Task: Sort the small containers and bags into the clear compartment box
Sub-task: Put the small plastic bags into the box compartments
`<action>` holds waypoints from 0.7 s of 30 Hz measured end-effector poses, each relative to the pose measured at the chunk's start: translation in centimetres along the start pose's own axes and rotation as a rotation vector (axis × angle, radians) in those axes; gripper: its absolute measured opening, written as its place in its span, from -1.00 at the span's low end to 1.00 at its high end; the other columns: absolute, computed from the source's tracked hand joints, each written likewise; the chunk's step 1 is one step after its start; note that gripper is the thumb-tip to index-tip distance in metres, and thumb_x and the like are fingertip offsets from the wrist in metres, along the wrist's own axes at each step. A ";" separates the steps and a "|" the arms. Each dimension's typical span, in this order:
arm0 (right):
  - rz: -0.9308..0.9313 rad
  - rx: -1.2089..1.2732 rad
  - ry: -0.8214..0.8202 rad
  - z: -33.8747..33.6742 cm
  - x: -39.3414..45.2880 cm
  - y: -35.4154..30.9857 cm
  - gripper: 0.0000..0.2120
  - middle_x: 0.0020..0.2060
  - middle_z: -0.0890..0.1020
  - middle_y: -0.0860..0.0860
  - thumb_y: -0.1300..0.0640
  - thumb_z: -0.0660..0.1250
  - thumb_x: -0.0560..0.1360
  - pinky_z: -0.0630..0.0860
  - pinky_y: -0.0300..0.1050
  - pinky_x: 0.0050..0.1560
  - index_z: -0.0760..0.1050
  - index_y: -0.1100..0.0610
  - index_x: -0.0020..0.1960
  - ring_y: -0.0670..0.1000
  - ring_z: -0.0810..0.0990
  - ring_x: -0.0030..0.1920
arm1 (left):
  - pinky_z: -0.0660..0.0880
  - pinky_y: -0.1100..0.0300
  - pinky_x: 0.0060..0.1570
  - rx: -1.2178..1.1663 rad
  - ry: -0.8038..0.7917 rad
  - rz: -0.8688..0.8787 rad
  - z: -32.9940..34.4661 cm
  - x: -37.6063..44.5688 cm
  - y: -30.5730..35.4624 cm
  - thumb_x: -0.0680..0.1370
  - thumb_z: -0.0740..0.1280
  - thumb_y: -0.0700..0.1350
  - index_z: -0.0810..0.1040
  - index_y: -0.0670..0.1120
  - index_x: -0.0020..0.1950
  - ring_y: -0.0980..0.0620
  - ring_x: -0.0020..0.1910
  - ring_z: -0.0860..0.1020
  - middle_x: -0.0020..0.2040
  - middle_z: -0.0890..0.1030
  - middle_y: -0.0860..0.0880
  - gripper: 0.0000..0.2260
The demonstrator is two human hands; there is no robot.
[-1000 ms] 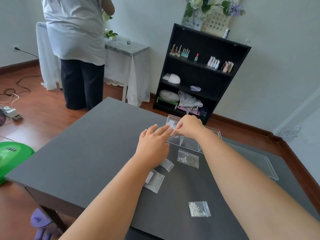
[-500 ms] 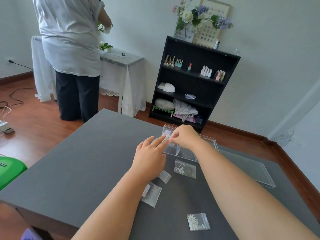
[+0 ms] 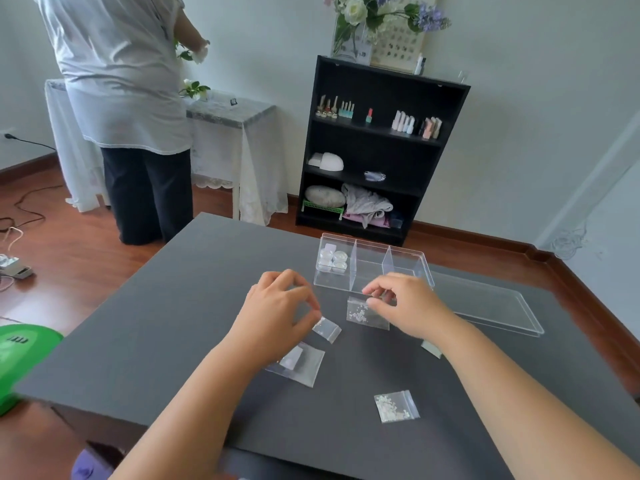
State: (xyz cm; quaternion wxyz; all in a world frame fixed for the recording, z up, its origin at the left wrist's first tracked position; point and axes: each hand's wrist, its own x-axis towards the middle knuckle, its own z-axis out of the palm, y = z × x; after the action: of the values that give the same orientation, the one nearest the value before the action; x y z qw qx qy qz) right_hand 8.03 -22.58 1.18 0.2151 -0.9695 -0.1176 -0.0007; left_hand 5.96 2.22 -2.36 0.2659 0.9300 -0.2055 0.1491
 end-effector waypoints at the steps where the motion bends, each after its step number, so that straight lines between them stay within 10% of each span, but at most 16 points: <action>1: 0.028 -0.025 -0.036 0.1 -0.2 0.3 -0.86 -0.04 0.53 -0.19 0.02 0.33 0.55 0.42 -0.20 -0.03 0.57 -0.10 0.10 -0.10 0.51 -0.04 | 0.41 0.06 0.14 -0.001 -0.111 0.002 -0.4 -0.5 -0.1 0.50 0.30 0.17 0.59 0.18 -0.04 0.05 0.11 0.38 0.07 0.46 0.20 -0.86; 8: 0.173 0.062 -0.181 0.6 -0.5 0.1 -0.55 0.20 0.49 -0.09 -0.06 0.40 0.50 0.39 -0.15 0.09 0.40 -0.09 0.36 -0.07 0.48 0.08 | 0.32 0.19 0.21 -0.031 -0.577 -0.047 -2.8 -2.2 -0.3 0.44 0.36 0.27 0.39 0.22 0.36 0.12 0.18 0.30 0.14 0.37 0.20 -0.49; 21: 0.266 0.267 -0.090 1.1 -2.4 0.0 -0.59 -0.05 0.50 -0.17 0.15 0.43 0.46 0.49 -0.12 -0.09 0.44 -0.07 0.26 0.01 0.56 -0.07 | 0.41 0.30 -0.06 -0.218 -0.428 -0.032 -3.1 -1.2 2.3 0.57 0.29 -0.06 0.51 0.16 -0.07 0.20 -0.04 0.47 -0.02 0.47 0.12 -0.90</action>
State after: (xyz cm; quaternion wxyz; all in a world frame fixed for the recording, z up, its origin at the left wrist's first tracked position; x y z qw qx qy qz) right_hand 5.65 -22.71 0.03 0.3346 -0.9384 0.0030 0.0868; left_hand 3.33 2.58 0.71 0.3176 0.9092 -0.2575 -0.0785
